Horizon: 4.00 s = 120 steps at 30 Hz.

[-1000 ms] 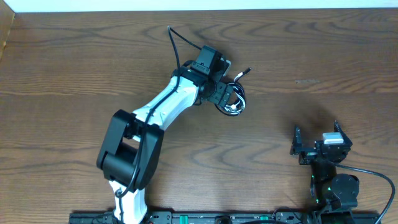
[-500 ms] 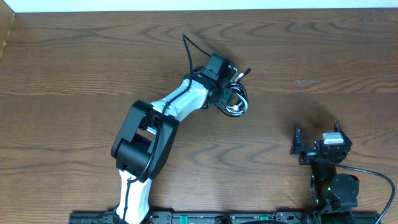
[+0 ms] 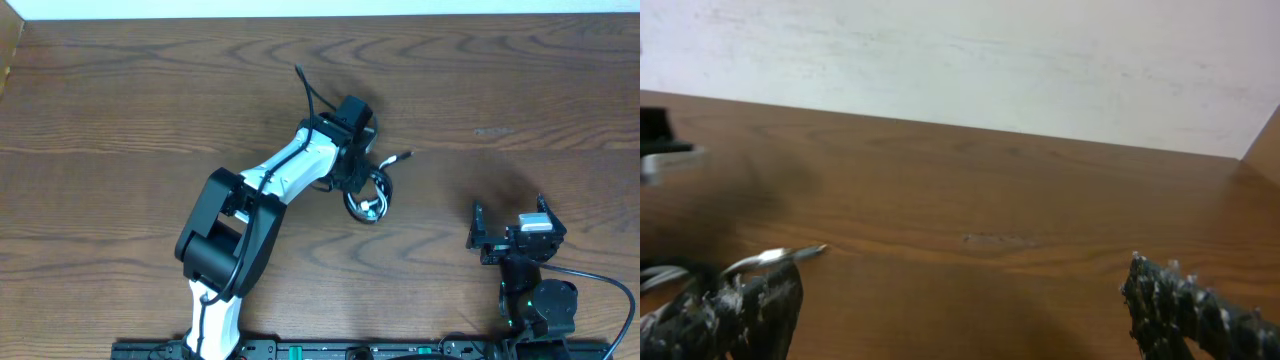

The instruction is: Untangle cables

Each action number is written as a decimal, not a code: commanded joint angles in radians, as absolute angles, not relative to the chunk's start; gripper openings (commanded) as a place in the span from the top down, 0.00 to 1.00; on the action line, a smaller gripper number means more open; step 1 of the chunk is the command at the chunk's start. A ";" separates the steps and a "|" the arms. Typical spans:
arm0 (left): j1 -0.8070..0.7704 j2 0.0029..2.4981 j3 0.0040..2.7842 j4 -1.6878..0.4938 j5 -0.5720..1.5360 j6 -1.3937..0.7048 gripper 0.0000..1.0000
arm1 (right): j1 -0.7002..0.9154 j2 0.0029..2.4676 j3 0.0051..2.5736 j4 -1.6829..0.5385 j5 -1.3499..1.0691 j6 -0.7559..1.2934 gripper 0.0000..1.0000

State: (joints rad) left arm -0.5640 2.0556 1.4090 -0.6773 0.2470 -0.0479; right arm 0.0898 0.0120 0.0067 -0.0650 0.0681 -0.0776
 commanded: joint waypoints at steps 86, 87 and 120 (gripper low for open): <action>-0.635 1.823 1.409 -0.704 1.040 -0.088 0.92 | 0.086 0.838 0.587 -0.624 -0.489 0.213 0.48; -0.635 1.823 1.409 -0.705 1.044 -0.088 0.92 | 0.086 0.838 0.587 -0.619 -0.489 0.213 0.48; -0.634 1.823 1.409 -0.755 0.455 -0.087 0.52 | 0.086 0.838 0.587 -0.646 -0.185 0.299 0.96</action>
State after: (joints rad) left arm -0.6369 1.8515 1.4086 -0.7521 0.5159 -0.0872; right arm 0.0879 0.8375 0.5652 -0.6373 -0.2211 0.2848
